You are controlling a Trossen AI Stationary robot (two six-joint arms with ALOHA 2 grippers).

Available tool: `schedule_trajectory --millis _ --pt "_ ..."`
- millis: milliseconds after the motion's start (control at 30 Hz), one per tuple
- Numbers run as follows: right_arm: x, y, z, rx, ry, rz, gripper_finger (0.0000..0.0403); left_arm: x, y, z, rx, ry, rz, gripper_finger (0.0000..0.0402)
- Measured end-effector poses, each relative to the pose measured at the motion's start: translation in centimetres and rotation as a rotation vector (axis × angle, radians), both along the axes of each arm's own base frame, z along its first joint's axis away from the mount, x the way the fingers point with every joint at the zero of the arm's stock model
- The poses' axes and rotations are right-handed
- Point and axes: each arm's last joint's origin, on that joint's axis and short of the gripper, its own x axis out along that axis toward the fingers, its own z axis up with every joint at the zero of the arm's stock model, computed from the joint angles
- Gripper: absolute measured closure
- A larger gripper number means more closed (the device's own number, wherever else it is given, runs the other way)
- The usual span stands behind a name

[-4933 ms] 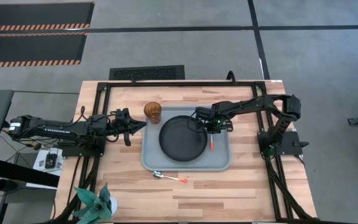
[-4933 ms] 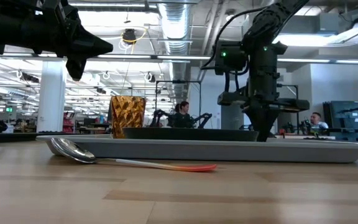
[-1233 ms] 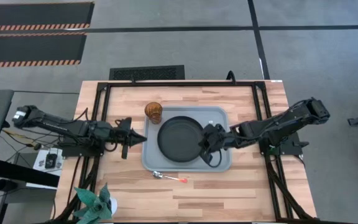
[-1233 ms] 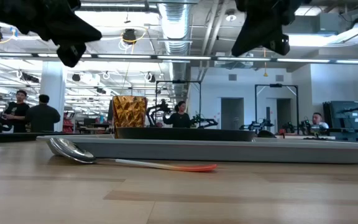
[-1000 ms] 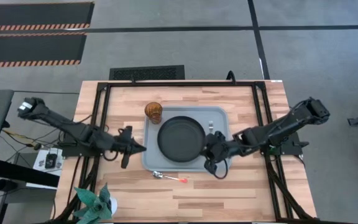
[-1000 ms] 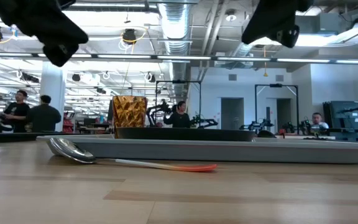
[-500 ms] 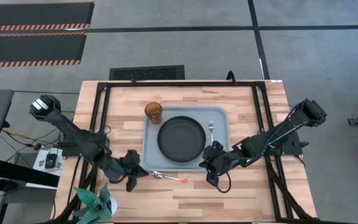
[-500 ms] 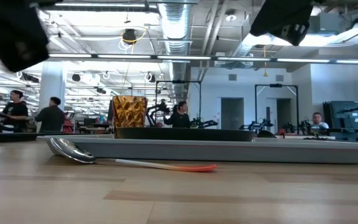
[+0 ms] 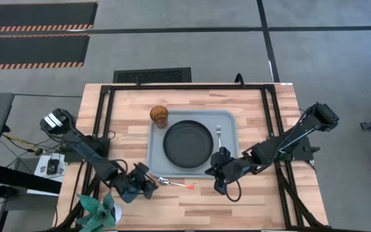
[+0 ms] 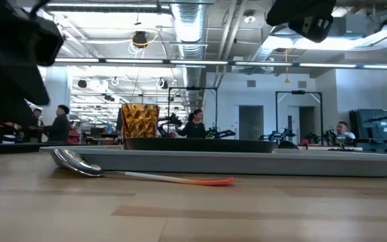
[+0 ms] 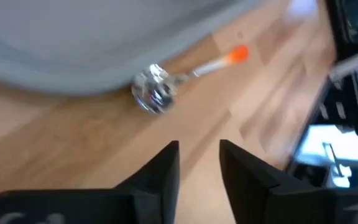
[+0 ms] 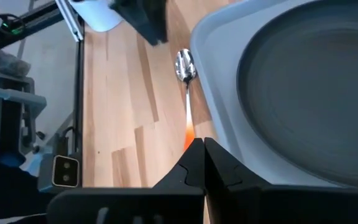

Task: Pick and place plate/cup/fork/spoon on tray
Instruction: Put the orange spoon on the gray tray to the right side of the orange fork

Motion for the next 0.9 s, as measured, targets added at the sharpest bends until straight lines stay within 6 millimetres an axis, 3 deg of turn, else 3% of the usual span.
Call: schedule_trajectory --millis 300,900 --pt "0.1 0.1 0.2 -0.003 -0.02 0.007 0.0392 0.9 1.1 -1.9 -0.025 0.087 0.11 0.026" --pt "0.1 0.1 0.2 -0.005 -0.024 0.005 0.039 2.0 1.6 -3.2 -0.035 0.108 0.136 0.0275"
